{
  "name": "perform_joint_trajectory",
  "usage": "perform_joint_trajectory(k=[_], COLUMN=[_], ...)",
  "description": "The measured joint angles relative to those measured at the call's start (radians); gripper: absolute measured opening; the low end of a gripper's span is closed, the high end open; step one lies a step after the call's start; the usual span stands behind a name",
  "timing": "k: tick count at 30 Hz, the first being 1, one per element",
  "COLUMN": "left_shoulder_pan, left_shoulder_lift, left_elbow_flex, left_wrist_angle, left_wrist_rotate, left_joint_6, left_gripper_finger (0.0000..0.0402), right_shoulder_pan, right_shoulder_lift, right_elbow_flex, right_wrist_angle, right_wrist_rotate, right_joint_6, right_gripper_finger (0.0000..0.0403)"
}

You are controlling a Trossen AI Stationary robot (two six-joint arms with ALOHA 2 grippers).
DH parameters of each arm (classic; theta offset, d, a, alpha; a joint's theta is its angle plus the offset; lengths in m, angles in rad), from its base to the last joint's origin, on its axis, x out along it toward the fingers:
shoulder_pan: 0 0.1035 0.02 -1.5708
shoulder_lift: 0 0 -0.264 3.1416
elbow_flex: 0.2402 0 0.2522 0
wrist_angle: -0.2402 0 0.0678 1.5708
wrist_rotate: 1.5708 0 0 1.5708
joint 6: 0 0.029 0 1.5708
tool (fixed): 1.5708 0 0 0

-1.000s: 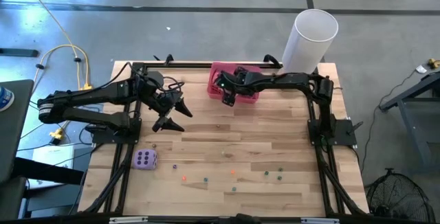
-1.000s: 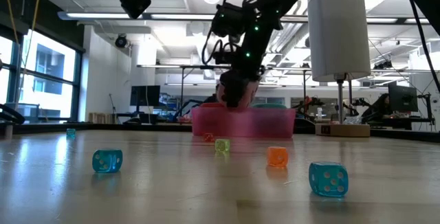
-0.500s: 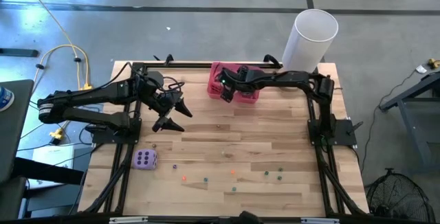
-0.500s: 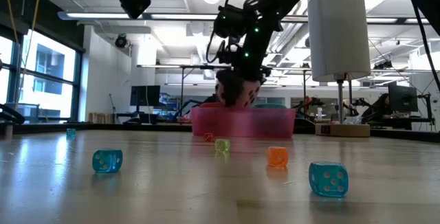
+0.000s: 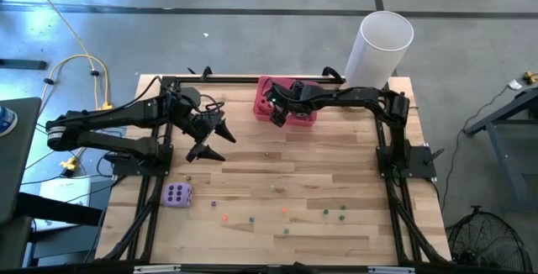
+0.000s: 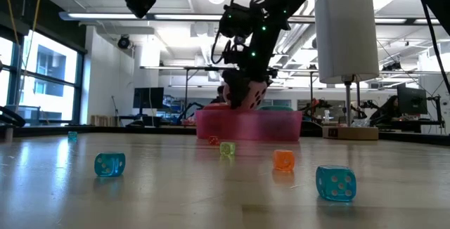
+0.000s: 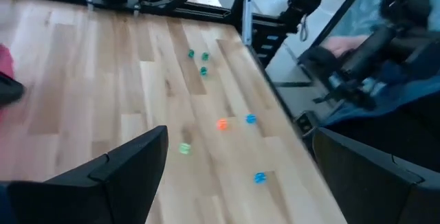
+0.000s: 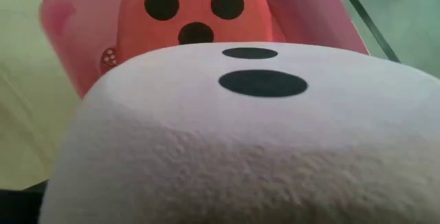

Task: Pick & Place Dice
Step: Put the large pink dice into the pink bin

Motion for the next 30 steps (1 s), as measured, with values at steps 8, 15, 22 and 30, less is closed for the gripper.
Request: perform_joint_trajectory(k=[8, 15, 22, 30], left_shoulder_pan=[0.0, 0.04, 0.081, 0.111], left_shoulder_lift=[0.099, 0.292, 0.548, 0.727], left_elbow_flex=[-0.197, -0.329, -0.33, -0.33], left_wrist_angle=[0.389, 0.783, 1.155, 1.519], left_wrist_rotate=[-0.081, -0.309, -0.326, -0.326], left_joint_6=[0.227, 0.282, 0.314, 0.379], left_gripper_finger=[0.0353, 0.0353, 0.0353, 0.0353], right_shoulder_pan=[0.019, 0.035, 0.035, 0.036], right_shoulder_lift=[-0.002, -0.02, -0.021, -0.021], right_elbow_flex=[0.0, -0.001, -0.001, -0.001], right_wrist_angle=[0.002, 0.01, 0.024, 0.024], right_wrist_rotate=[-0.004, -0.069, -0.124, -0.123], right_joint_6=[-0.07, -0.073, -0.072, -0.071], right_gripper_finger=[0.04, 0.04, 0.04, 0.04])
